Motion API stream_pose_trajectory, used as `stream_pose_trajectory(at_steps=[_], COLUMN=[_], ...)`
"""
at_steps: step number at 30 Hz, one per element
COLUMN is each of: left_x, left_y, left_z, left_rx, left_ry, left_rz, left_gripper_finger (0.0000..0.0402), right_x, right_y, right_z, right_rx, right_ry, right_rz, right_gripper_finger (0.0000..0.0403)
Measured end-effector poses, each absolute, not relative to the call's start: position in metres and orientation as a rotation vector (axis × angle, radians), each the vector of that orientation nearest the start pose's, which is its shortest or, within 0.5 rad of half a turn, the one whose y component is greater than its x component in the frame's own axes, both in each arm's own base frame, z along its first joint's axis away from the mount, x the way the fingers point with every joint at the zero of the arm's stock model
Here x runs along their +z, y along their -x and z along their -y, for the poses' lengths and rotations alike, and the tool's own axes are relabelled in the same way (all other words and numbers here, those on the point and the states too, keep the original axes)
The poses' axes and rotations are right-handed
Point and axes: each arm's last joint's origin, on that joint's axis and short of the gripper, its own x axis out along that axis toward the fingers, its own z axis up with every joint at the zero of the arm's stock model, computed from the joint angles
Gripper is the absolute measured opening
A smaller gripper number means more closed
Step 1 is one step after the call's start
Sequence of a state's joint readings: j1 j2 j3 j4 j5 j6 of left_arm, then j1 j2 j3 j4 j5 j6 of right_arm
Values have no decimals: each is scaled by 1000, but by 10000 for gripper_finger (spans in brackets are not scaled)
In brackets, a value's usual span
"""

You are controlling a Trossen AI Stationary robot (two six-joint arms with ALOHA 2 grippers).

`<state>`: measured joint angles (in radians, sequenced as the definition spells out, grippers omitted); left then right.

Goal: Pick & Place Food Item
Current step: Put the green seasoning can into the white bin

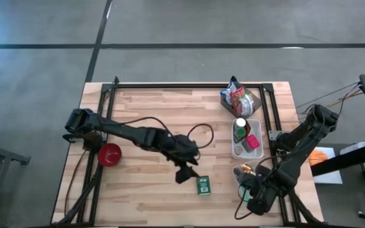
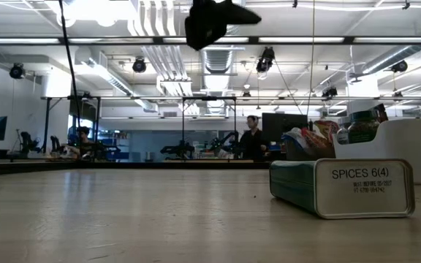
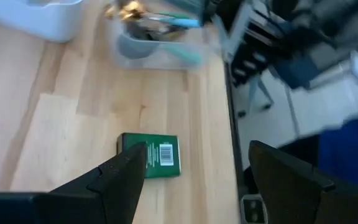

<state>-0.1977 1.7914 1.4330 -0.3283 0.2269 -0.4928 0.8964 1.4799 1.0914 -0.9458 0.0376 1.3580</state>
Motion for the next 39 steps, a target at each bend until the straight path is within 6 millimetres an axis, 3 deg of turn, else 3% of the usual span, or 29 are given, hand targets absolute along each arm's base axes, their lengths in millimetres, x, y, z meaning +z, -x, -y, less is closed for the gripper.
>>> stream_pose_trajectory(at_steps=[7,12,19,23,29,39], left_x=[243,238,247,252,262,283], left_y=[-399,-399,-381,-366,-340,-293], left_z=[89,90,80,71,63,52], left_rx=[59,137,216,288,324,304], left_ry=[1017,1151,1052,918,746,474], left_rz=[-946,-979,-1051,-1106,-1232,-1295], left_gripper_finger=[283,283,283,283,283,283], right_x=[237,233,242,249,249,241], right_y=[-174,-180,-208,-230,-265,-336], right_z=[-208,-201,-199,-195,-187,-194], right_rx=[-210,-304,-331,-382,-500,-726], right_ry=[-508,-544,-813,-1041,-1171,-1077], right_rz=[-1355,-1280,-1123,-978,-916,-1043], right_gripper_finger=[16,76,196,238,254,254])
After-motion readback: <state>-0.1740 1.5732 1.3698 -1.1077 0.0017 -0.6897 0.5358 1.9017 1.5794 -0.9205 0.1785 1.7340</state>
